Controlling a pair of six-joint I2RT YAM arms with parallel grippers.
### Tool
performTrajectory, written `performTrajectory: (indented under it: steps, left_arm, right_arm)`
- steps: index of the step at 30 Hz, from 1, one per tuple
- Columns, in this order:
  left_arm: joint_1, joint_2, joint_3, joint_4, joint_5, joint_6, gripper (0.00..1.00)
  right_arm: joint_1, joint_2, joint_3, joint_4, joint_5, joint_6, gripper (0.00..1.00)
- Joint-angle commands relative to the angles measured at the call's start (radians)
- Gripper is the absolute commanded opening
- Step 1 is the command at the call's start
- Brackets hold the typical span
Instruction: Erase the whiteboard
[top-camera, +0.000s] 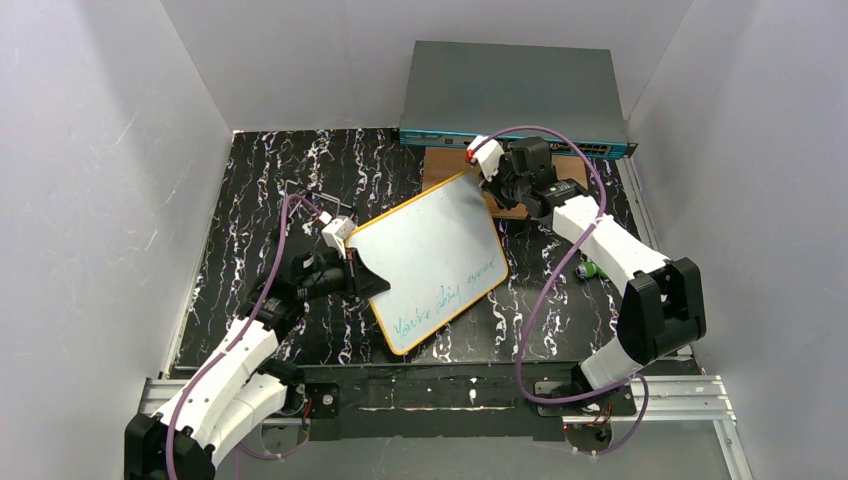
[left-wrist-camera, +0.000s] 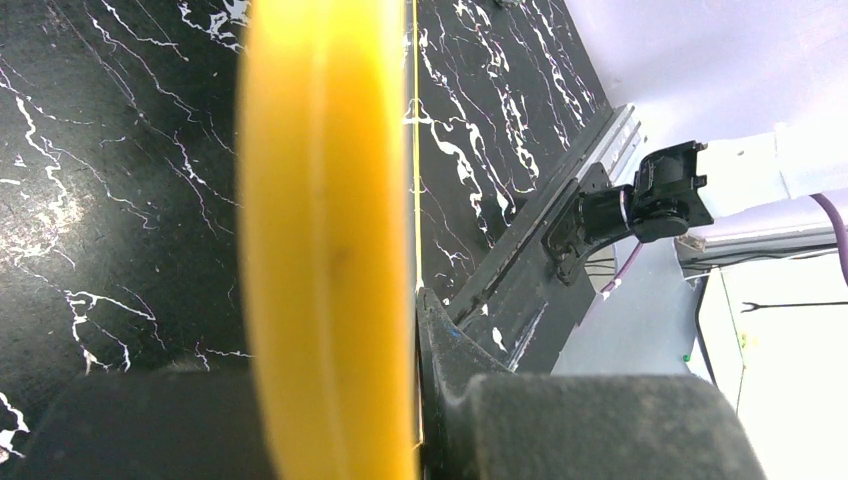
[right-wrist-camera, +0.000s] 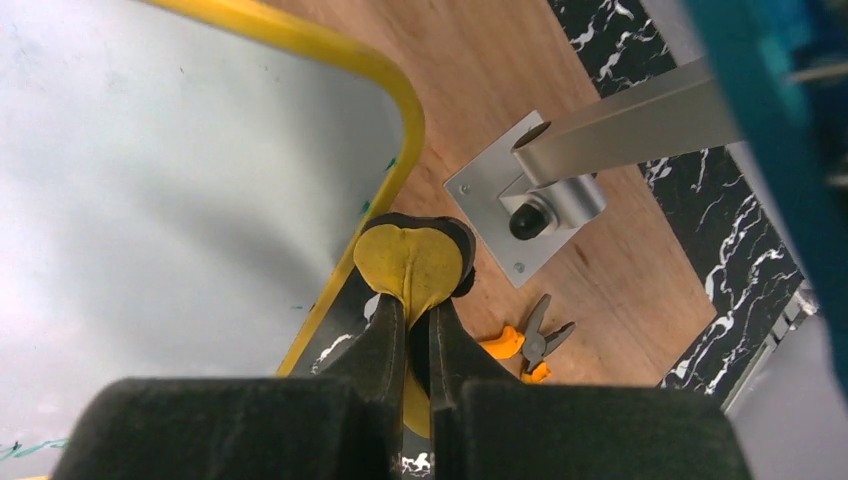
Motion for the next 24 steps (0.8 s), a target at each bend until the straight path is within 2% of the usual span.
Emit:
performTrajectory:
  steps: [1, 8, 14, 17, 24]
  left_arm:
    - [-0.012, -0.012, 0.02, -0.002, 0.06, 0.037, 0.0]
    - [-0.011, -0.017, 0.024, -0.003, 0.058, 0.039, 0.0]
    - [-0.012, -0.025, 0.022, -0.001, 0.057, 0.038, 0.0]
    - [-0.011, -0.022, 0.021, -0.001, 0.061, 0.037, 0.0]
    - [-0.011, -0.02, 0.019, 0.002, 0.064, 0.034, 0.0]
  right_arm:
    - [0.008, 0.02, -0.011, -0.014, -0.006, 0.025, 0.01]
    - [0.014, -0.075, -0.222, -0.032, -0.078, -0.036, 0.01]
    - [0.021, -0.118, -0.318, -0.048, -0.087, -0.063, 0.01]
    - [0.024, -0.135, -0.3, -0.03, -0.086, -0.042, 0.01]
    - [0.03, -0.087, -0.116, 0.039, 0.009, 0.021, 0.01]
